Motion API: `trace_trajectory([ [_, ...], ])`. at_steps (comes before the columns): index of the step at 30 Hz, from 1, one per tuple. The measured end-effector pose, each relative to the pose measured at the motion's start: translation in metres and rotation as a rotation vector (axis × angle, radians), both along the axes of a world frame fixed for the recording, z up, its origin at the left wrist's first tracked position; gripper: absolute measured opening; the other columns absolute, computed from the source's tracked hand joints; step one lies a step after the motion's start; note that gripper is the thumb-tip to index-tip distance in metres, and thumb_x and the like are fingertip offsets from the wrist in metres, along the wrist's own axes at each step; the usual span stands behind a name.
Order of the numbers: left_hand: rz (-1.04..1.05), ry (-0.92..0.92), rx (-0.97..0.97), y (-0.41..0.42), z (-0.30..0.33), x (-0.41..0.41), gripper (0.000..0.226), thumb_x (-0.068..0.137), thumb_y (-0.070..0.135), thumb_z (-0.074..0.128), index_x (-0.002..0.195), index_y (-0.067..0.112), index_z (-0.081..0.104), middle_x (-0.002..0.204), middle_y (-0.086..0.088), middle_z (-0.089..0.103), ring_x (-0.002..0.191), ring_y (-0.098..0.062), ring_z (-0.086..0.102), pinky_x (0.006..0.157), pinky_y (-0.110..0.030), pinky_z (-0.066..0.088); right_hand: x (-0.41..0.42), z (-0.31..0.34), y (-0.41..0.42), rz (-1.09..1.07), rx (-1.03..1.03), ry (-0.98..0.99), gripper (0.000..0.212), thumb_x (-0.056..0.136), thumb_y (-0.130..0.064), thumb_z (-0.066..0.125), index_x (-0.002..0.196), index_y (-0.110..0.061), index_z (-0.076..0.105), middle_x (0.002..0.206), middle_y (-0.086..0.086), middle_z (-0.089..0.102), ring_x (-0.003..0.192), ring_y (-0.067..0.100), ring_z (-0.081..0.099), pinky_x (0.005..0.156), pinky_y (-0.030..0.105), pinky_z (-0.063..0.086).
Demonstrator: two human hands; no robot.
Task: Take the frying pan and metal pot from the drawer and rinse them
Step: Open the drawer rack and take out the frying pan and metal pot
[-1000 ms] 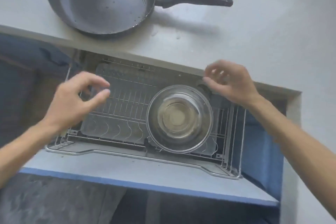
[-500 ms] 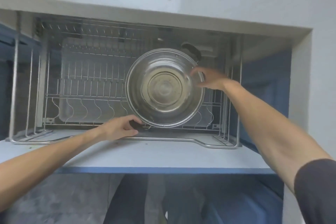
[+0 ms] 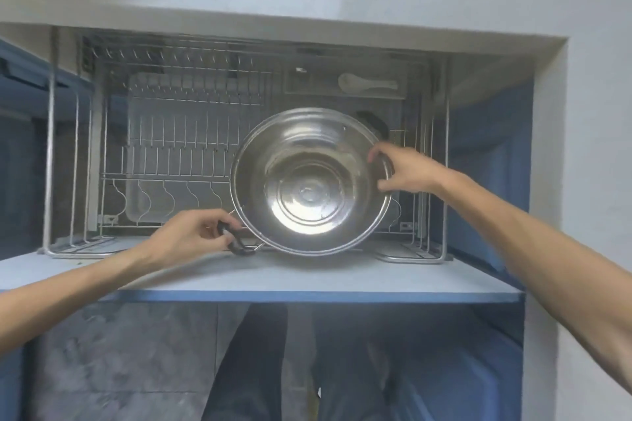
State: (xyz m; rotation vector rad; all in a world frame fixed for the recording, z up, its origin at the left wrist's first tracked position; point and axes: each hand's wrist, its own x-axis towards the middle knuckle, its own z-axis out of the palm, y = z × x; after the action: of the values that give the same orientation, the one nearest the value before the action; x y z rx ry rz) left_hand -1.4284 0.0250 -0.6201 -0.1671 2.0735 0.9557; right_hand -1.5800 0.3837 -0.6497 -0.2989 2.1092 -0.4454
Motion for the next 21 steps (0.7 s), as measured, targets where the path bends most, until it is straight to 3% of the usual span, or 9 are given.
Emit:
trace_trajectory([
  [4, 0.059, 0.067, 0.048, -0.023, 0.057, 0.008, 0.022, 0.069, 0.037, 0.057, 0.090, 0.032, 0.062, 0.074, 0.002, 0.073, 0.076, -0.012, 0.067, 0.083, -0.025, 0.047, 0.035, 0.056, -0.004, -0.021, -0.010, -0.064, 0.047, 0.074, -0.026, 0.068, 0.111, -0.032, 0.039, 0.071, 0.006, 0.061, 0.049, 0.013, 0.048, 0.053, 0.033, 0.042],
  [6, 0.053, 0.111, 0.064, -0.035, 0.088, 0.008, 0.026, 0.067, 0.040, 0.055, 0.090, 0.031, 0.062, 0.075, 0.001, 0.073, 0.077, -0.010, 0.068, 0.085, -0.026, 0.048, 0.053, 0.089, -0.003, -0.054, -0.046, -0.080, 0.045, 0.076, -0.032, 0.066, 0.113, -0.031, 0.041, 0.064, 0.006, 0.058, 0.045, 0.011, 0.044, 0.052, 0.032, 0.042],
  [9, 0.008, 0.182, 0.088, -0.048, 0.134, 0.006, 0.026, 0.065, 0.038, 0.055, 0.090, 0.033, 0.063, 0.075, 0.001, 0.070, 0.071, -0.010, 0.065, 0.076, -0.022, 0.049, 0.075, 0.136, 0.002, -0.066, -0.093, -0.057, 0.039, 0.077, -0.038, 0.066, 0.108, -0.037, 0.044, 0.069, 0.016, 0.062, 0.045, 0.011, 0.040, 0.057, 0.031, 0.044],
  [11, -0.056, 0.232, 0.093, -0.052, 0.161, 0.003, 0.026, 0.066, 0.032, 0.057, 0.090, 0.036, 0.064, 0.075, 0.004, 0.068, 0.070, -0.009, 0.064, 0.072, -0.019, 0.048, 0.084, 0.171, 0.007, -0.091, -0.101, -0.018, 0.035, 0.076, -0.037, 0.067, 0.102, -0.040, 0.045, 0.061, 0.015, 0.057, 0.045, 0.010, 0.038, 0.056, 0.025, 0.039],
  [13, -0.089, 0.284, 0.104, -0.052, 0.183, -0.004, 0.026, 0.066, 0.030, 0.059, 0.091, 0.037, 0.064, 0.079, 0.006, 0.067, 0.072, -0.010, 0.062, 0.072, -0.020, 0.048, 0.089, 0.205, 0.012, -0.134, -0.109, 0.020, 0.033, 0.074, -0.037, 0.068, 0.096, -0.044, 0.045, 0.064, 0.009, 0.058, 0.049, 0.012, 0.045, 0.057, 0.022, 0.040],
  [15, -0.052, 0.328, 0.140, -0.046, 0.206, -0.022, 0.026, 0.066, 0.034, 0.059, 0.092, 0.038, 0.064, 0.084, 0.004, 0.067, 0.077, -0.013, 0.063, 0.076, -0.027, 0.049, 0.084, 0.242, 0.022, -0.192, -0.109, 0.088, 0.033, 0.074, -0.036, 0.070, 0.095, -0.045, 0.046, 0.078, 0.000, 0.067, 0.063, 0.010, 0.060, 0.068, 0.021, 0.046],
  [17, -0.007, 0.365, 0.196, -0.033, 0.227, -0.054, 0.026, 0.066, 0.039, 0.059, 0.092, 0.040, 0.061, 0.093, 0.005, 0.068, 0.087, -0.011, 0.065, 0.084, -0.021, 0.049, 0.066, 0.270, 0.034, -0.241, -0.119, 0.205, 0.035, 0.074, -0.033, 0.073, 0.096, -0.045, 0.048, 0.090, -0.001, 0.070, 0.075, 0.015, 0.065, 0.076, 0.024, 0.048],
  [21, -0.013, 0.456, 0.261, 0.004, 0.246, -0.137, 0.024, 0.080, 0.030, 0.062, 0.102, 0.036, 0.056, 0.098, 0.003, 0.070, 0.082, -0.014, 0.067, 0.079, -0.022, 0.052, 0.005, 0.298, 0.056, -0.361, -0.129, 0.384, 0.035, 0.075, -0.018, 0.074, 0.099, -0.031, 0.053, 0.094, 0.008, 0.067, 0.084, 0.025, 0.066, 0.071, 0.014, 0.044],
])
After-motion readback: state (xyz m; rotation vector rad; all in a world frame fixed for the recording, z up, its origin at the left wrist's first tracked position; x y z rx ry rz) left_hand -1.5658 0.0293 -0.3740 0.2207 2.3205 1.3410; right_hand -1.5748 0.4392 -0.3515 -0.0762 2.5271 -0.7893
